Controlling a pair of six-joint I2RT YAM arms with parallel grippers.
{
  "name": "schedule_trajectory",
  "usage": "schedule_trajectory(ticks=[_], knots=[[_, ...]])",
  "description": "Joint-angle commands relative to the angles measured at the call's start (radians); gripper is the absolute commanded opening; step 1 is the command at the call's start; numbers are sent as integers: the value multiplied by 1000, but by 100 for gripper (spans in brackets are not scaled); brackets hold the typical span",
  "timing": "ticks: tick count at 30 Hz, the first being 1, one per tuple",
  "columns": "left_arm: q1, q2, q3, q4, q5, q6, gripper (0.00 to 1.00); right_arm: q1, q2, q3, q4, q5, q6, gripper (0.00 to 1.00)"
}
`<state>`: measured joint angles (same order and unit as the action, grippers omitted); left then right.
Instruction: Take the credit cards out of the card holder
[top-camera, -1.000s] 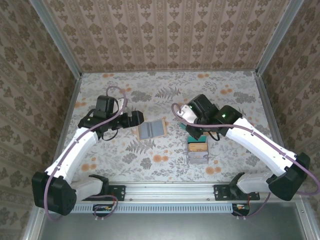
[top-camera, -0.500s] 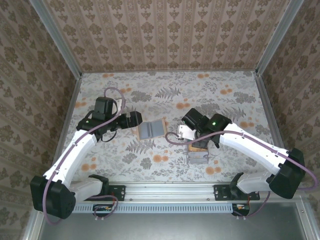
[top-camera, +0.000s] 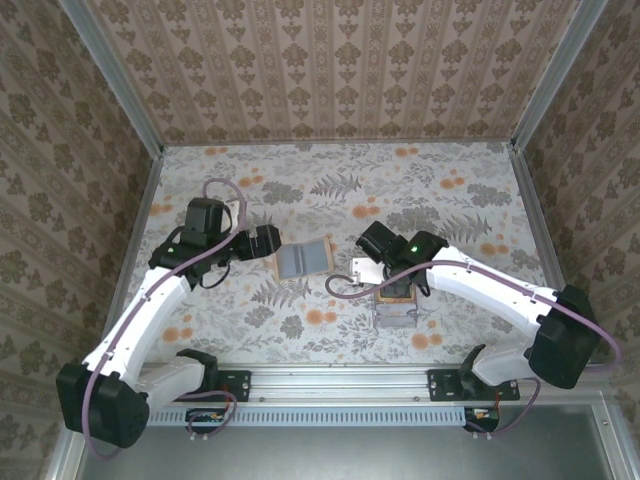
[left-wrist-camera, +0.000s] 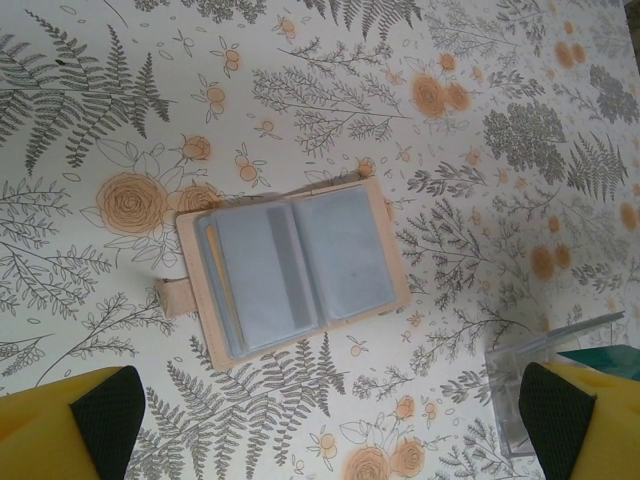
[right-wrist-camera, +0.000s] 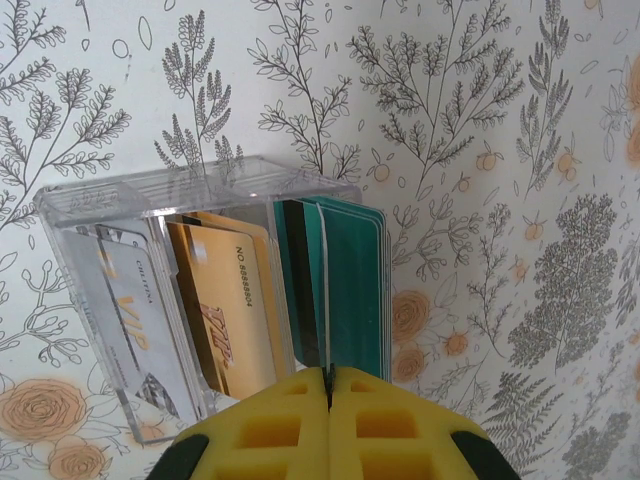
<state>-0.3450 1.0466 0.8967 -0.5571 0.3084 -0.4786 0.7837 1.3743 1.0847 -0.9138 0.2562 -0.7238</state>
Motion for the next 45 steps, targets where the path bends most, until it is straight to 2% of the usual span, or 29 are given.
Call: schedule_trajectory(ticks=[1, 14, 15, 17, 29, 34, 40, 45], knots=[[8, -23, -17, -35, -15, -17, 100, 1, 6, -21, 17, 18, -22, 0], [8, -58, -22, -62, -25, -13, 100, -15, 9, -107, 98, 67, -31, 1], [8, -62, -24, -64, -26, -13, 100, -17, 9, -107, 100, 67, -27, 4], [8, -68, -24, -67, -28, -13, 100, -19, 9, -103, 113, 75, -18, 24], [8, -89, -41, -66, -28, -15, 100, -46, 9, -12, 144, 122, 113, 27], [8, -82, -52, -52, -17, -22, 100, -45, 4, 61, 174, 82, 296, 28], [8, -46, -78, -9, 9, -46, 100, -45, 63, 202, 197, -32, 679, 31], [8, 23, -85, 34, 48, -95, 89, -45, 172, 295, 234, -153, 942, 28]])
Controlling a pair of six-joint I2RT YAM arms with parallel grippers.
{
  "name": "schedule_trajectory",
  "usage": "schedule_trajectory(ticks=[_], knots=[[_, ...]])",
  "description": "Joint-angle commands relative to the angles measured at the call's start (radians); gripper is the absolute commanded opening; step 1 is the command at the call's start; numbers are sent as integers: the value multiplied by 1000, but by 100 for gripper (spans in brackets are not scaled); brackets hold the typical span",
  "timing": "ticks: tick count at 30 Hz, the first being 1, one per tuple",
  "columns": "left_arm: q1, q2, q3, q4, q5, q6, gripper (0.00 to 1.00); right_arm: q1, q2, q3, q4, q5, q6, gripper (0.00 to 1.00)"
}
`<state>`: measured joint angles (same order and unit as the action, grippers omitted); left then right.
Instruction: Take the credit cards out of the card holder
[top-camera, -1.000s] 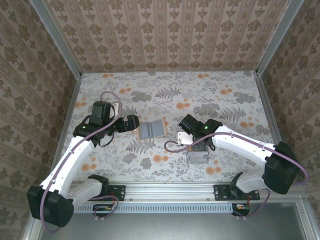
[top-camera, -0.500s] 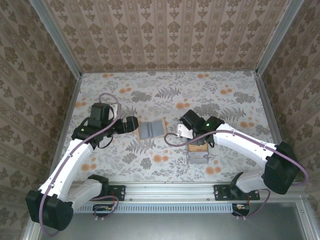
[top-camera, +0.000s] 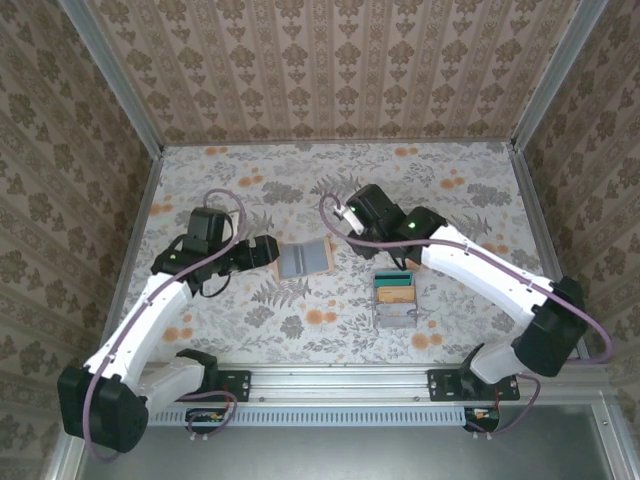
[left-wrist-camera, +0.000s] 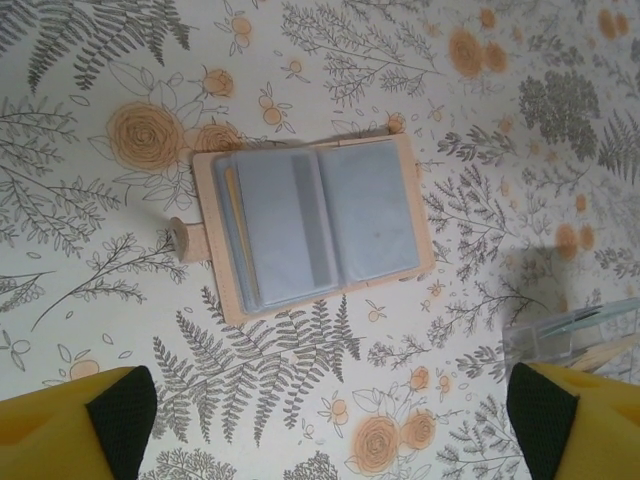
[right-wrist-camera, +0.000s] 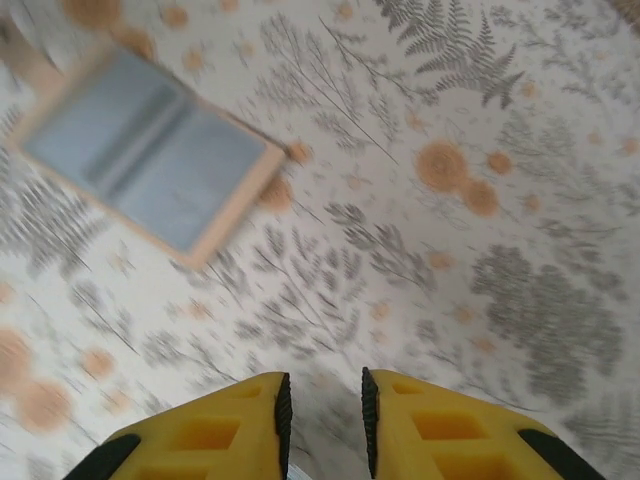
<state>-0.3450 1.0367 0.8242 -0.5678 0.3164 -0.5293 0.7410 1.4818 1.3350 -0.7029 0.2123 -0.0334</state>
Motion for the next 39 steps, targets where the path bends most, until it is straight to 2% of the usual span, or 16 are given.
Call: schedule_trajectory(ticks=[1, 5, 12, 15, 18, 29, 39], knots=[[10, 48, -15, 53, 45, -53, 86, -2, 87, 58, 31, -137, 284, 27], [9, 111, -22, 91, 50, -100, 69, -3, 190, 95, 85, -230, 409, 20], [3, 199, -13, 130, 20, -140, 58, -16, 363, 160, 96, -266, 496, 15], [-6, 236, 1, 138, 10, -146, 55, -33, 428, 184, 88, -278, 522, 9], [-20, 271, 16, 141, -5, -150, 54, -55, 480, 200, 86, -296, 550, 0], [-52, 390, 52, 182, -11, -161, 55, -98, 578, 213, 89, -350, 535, 0], [-64, 501, 80, 213, 4, -157, 53, -98, 642, 225, 91, -370, 534, 0]])
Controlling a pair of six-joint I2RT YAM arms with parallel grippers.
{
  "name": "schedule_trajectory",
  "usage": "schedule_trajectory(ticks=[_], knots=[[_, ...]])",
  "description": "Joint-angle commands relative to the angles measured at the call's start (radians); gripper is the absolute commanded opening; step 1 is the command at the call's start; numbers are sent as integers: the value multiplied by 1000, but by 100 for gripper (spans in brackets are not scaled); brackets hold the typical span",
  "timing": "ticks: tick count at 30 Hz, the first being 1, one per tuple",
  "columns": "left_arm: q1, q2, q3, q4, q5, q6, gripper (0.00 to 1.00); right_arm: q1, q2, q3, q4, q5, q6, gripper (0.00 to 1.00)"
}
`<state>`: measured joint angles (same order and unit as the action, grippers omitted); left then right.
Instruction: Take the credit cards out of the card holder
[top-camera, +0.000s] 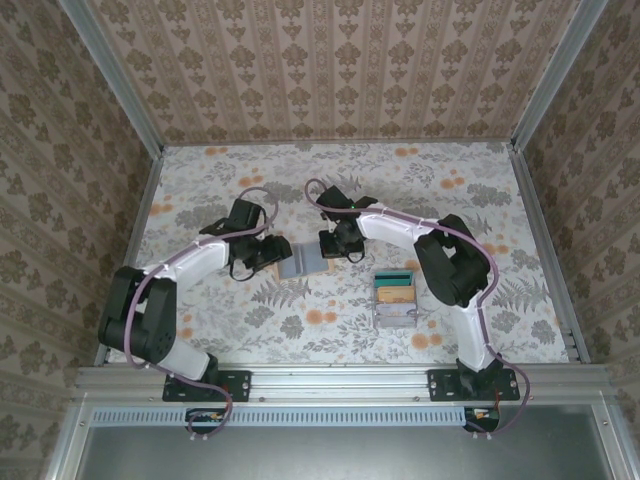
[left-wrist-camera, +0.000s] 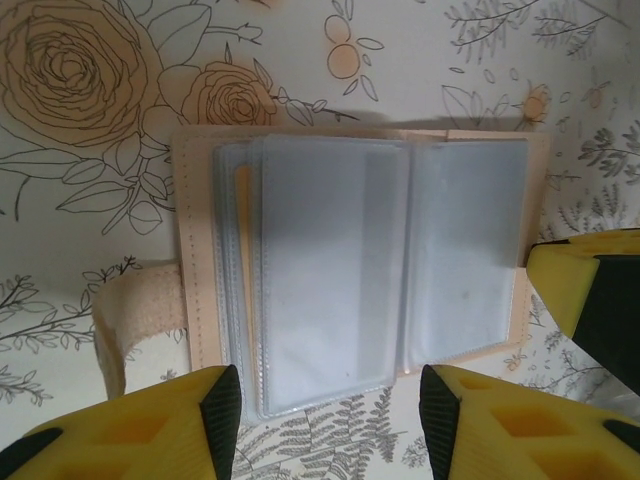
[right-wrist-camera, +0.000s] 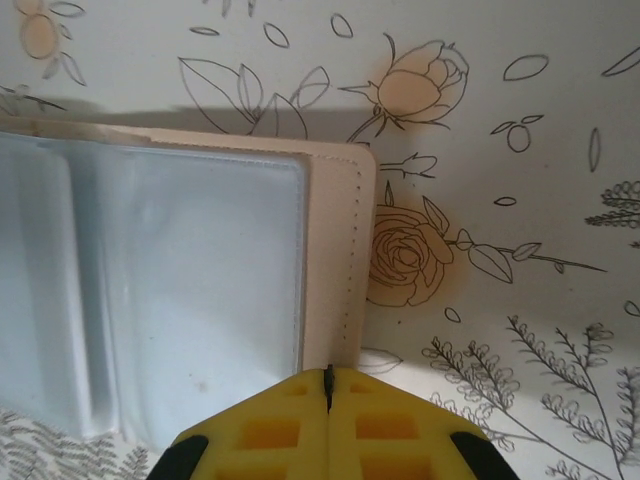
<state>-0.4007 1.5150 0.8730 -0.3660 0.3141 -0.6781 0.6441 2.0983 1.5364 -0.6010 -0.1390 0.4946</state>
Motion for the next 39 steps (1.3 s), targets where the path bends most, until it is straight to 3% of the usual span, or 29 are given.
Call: schedule_trajectory(ticks=[1, 9, 28, 39], knots=[[-9, 29, 32, 17, 12, -9, 53, -1, 31, 23, -13, -19, 6, 0], [-16, 78, 35, 44, 34, -3, 48, -1, 42, 16, -11, -29, 15, 0], [-49, 153, 52, 71, 69, 1, 46, 8, 42, 12, -10, -45, 29, 0], [-46, 61, 56, -8, -40, 28, 45, 11, 37, -1, -4, -50, 32, 0]])
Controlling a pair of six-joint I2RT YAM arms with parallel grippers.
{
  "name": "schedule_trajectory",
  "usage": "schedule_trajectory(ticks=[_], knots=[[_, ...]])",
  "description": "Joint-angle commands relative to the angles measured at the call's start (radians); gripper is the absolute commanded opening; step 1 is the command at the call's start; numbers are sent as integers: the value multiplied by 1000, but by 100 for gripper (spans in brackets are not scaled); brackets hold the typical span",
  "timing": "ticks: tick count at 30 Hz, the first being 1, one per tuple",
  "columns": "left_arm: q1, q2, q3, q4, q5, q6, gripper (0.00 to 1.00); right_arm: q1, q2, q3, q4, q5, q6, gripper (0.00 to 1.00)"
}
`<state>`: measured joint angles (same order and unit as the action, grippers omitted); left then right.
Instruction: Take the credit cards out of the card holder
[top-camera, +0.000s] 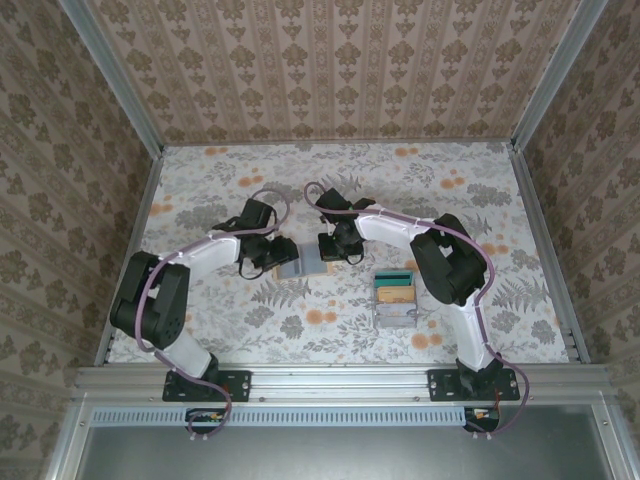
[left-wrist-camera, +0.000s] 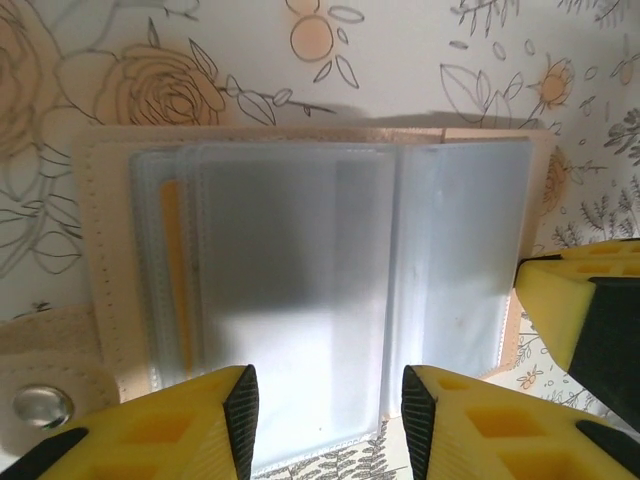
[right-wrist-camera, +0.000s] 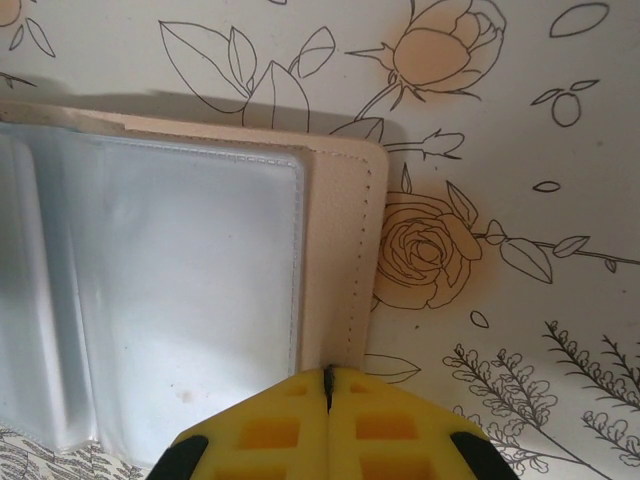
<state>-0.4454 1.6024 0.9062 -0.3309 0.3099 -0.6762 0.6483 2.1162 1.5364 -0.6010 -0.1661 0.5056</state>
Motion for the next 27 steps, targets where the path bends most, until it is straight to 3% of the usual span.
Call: schedule_trajectory(ticks=[1, 23, 27], knots=[[-2, -23, 24, -45, -38, 25, 45, 7, 19, -1, -3, -23, 22, 0], [-5, 84, 32, -28, 4, 26, 45, 10, 36, 17, -5, -36, 23, 0], [-5, 87, 26, 40, 77, 15, 52, 10, 44, 27, -10, -39, 21, 0]])
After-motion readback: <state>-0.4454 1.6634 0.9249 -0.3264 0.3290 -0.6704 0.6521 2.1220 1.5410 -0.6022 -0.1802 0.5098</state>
